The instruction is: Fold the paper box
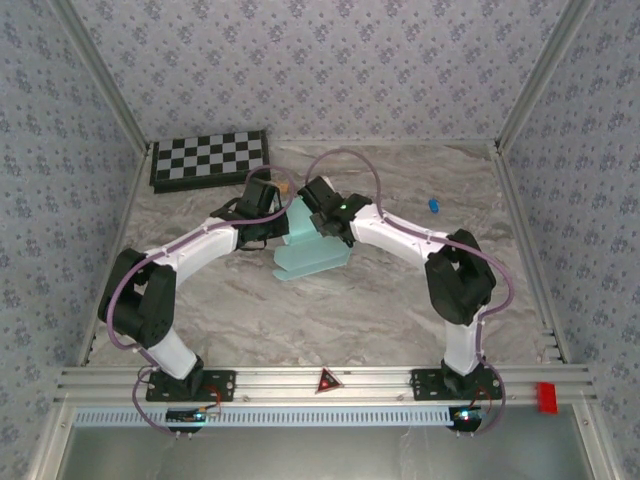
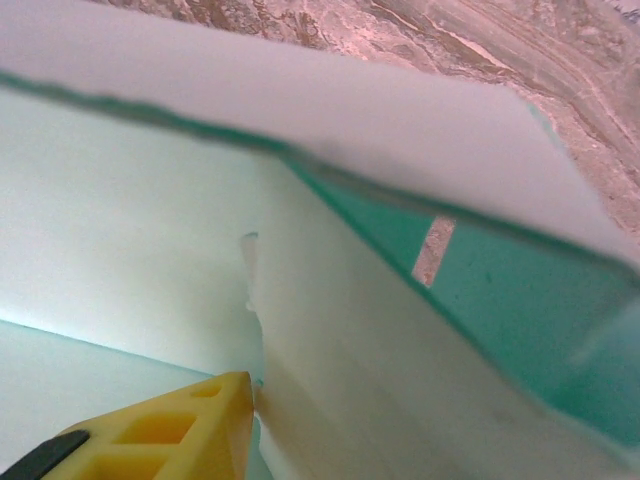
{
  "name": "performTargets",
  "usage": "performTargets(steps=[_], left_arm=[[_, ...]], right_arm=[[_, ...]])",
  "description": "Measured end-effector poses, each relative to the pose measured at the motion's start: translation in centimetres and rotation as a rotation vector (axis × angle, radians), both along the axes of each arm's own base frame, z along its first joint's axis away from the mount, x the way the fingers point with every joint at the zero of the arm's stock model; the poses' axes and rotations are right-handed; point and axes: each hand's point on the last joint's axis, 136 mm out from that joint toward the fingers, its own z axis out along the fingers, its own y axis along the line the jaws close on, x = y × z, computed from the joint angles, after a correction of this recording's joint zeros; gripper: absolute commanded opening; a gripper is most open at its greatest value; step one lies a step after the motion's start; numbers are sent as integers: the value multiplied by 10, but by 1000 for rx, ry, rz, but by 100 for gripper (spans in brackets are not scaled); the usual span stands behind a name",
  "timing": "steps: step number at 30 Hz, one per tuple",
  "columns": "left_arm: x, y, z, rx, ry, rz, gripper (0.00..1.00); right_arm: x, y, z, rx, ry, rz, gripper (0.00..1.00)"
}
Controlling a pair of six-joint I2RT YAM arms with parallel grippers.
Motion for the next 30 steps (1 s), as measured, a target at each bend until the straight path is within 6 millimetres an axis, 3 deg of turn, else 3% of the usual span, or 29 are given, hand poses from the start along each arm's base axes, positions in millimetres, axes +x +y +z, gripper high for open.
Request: performTargets(steps=[13, 30], left_arm=[[-1, -1, 0, -1, 3, -9, 0], [-6, 1, -5, 15, 27, -13, 0]], right_arm=[[1, -6, 4, 23, 19, -3, 28], [6, -12, -14, -47, 60, -28, 21]])
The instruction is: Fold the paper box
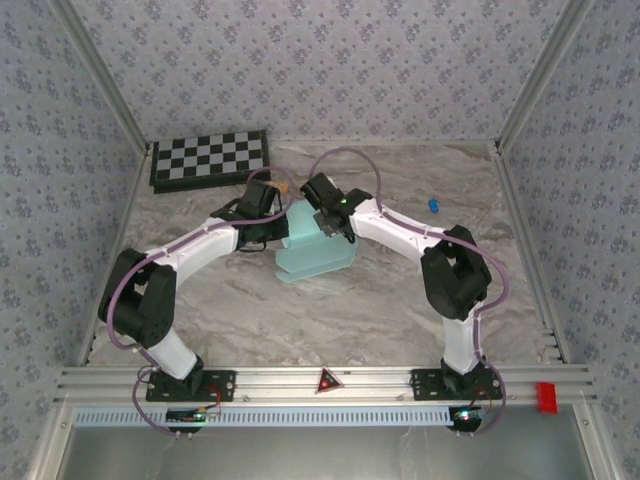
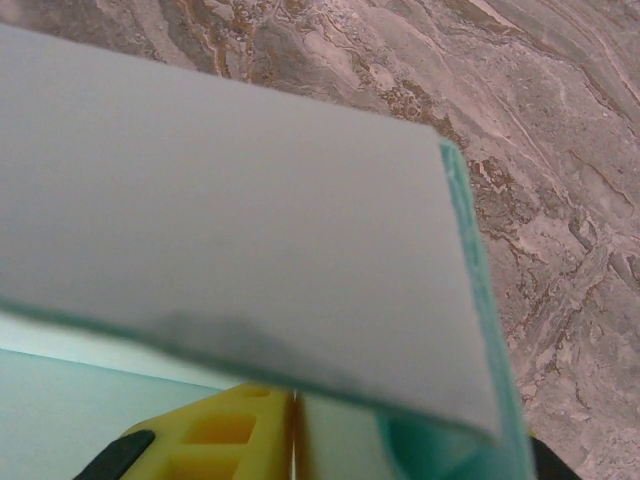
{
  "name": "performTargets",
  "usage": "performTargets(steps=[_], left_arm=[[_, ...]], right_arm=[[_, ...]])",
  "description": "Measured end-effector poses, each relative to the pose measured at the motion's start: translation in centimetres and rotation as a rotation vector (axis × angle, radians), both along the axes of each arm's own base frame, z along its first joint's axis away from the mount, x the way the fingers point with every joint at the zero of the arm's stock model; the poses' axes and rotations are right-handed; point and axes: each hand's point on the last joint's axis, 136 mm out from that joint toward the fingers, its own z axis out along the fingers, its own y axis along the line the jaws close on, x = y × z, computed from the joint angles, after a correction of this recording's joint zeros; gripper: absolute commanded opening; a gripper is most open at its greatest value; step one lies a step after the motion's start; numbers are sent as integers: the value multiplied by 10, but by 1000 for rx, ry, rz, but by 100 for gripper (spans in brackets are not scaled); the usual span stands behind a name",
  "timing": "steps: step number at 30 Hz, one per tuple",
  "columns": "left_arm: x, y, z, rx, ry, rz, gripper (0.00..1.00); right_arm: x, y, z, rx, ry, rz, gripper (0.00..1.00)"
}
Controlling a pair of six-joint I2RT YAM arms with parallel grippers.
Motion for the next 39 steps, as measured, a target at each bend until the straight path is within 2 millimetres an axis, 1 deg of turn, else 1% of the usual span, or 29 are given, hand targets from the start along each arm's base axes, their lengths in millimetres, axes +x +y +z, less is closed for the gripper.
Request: performTargets(steps=[9, 15, 23, 30, 39], left_arm=[[0, 0, 0, 0, 0, 1, 0], [0, 0, 0, 0, 1, 1, 0], [-1, 0, -7, 7, 19, 3, 0], [-1, 1, -7, 8, 20, 4, 0], [-2, 1, -8, 11, 25, 4, 0]], right_arm=[[2, -1, -1, -12, -2, -10, 20], [6, -1, -5, -22, -4, -32, 18], [7, 0, -11, -17, -2, -63, 14], [10, 0, -15, -13, -8, -94, 16], [8, 1, -17, -16, -3, -95, 18]])
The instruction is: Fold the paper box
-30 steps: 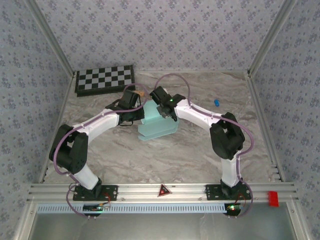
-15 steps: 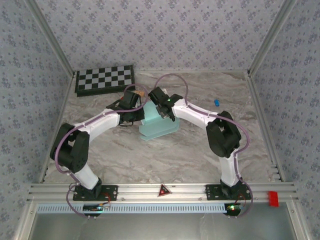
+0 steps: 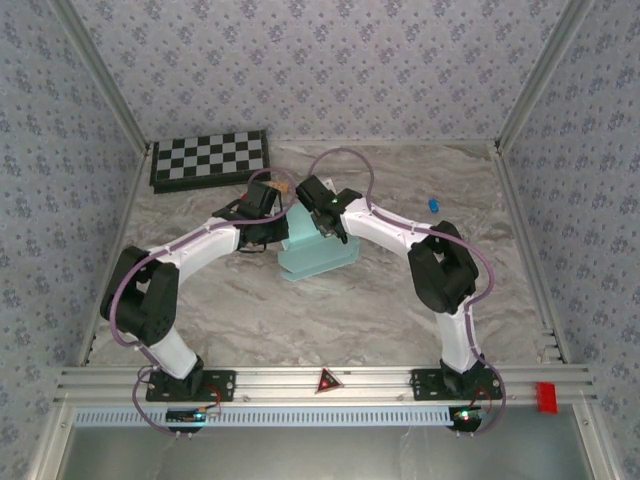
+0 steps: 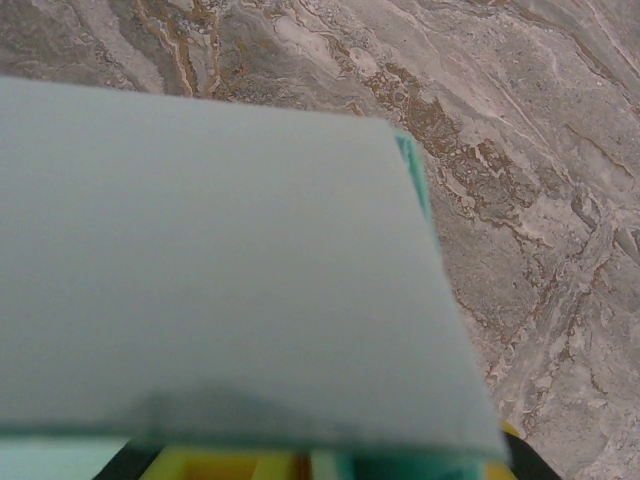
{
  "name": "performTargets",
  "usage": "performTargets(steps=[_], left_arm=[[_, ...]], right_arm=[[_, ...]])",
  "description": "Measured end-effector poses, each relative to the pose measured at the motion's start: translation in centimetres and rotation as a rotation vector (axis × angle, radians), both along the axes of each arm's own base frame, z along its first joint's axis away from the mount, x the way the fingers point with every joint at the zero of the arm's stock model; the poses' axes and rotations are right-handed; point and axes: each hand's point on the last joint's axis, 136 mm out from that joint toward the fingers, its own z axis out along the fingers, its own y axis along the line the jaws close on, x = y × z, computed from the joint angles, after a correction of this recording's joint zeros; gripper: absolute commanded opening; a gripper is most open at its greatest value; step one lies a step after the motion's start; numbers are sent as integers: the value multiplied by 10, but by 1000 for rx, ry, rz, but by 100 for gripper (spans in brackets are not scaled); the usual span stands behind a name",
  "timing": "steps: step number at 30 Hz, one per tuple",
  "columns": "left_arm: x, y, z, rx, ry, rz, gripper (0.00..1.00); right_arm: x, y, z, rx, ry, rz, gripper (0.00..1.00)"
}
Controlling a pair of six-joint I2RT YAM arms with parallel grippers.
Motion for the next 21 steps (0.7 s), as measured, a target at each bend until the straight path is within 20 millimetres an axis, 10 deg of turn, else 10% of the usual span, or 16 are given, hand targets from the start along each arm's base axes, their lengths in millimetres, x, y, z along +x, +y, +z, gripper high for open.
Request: performTargets(steps=[21], left_arm=[[0, 1, 0, 3, -2, 2, 0]], right_arm=[[-1, 1, -9, 57, 58, 11, 21]])
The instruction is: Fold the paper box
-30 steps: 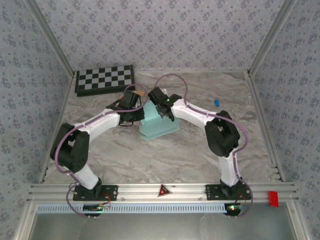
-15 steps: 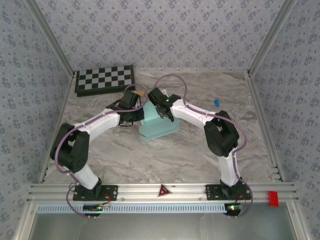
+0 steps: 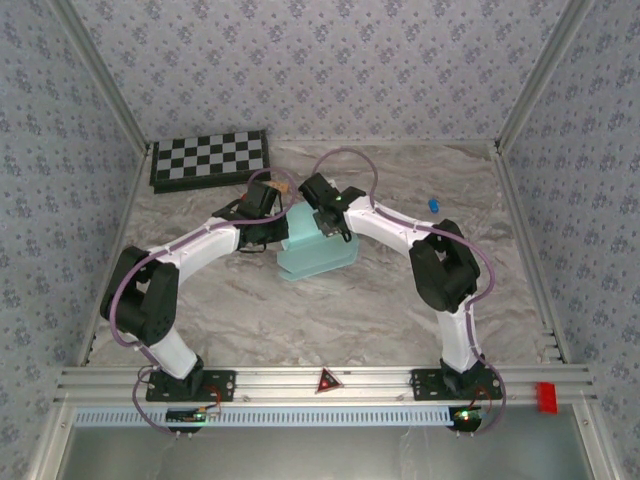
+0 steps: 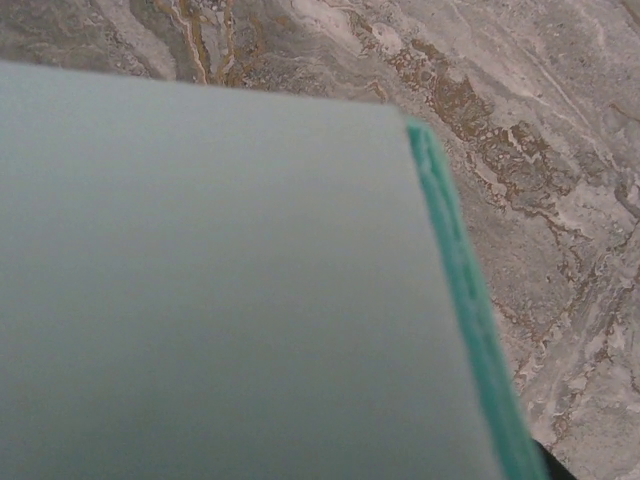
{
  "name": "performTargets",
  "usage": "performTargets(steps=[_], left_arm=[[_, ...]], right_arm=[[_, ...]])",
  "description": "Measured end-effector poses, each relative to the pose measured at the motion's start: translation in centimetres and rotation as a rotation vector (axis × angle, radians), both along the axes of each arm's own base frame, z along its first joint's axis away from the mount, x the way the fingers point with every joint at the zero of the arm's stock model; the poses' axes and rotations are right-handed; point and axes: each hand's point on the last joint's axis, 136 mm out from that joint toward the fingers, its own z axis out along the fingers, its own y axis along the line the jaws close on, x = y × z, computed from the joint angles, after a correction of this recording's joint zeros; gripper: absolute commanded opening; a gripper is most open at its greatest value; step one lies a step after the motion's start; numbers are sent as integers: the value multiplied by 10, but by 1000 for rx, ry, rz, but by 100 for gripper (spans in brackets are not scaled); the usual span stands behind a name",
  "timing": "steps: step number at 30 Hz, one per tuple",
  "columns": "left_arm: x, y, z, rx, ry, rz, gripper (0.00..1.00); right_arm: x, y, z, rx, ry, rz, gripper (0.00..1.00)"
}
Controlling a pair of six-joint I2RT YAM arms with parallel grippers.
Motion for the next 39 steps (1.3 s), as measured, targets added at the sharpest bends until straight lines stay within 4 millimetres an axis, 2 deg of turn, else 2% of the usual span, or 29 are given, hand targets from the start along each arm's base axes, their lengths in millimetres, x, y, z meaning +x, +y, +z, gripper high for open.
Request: performTargets(steps=[10, 24, 34, 39], left_arm=[[0, -1, 0, -4, 2, -2, 0], [2, -3, 1, -15, -7, 3, 0], [2, -2, -2, -11, -2, 4, 0], [2, -2, -3, -8, 3, 5, 0]], right_arm=[[3, -2, 1, 2, -16, -27, 13], [4, -7, 8, -99, -118, -128, 9], [4, -7, 3, -104, -126, -162, 6], [3, -4, 0, -93, -116, -157, 8]])
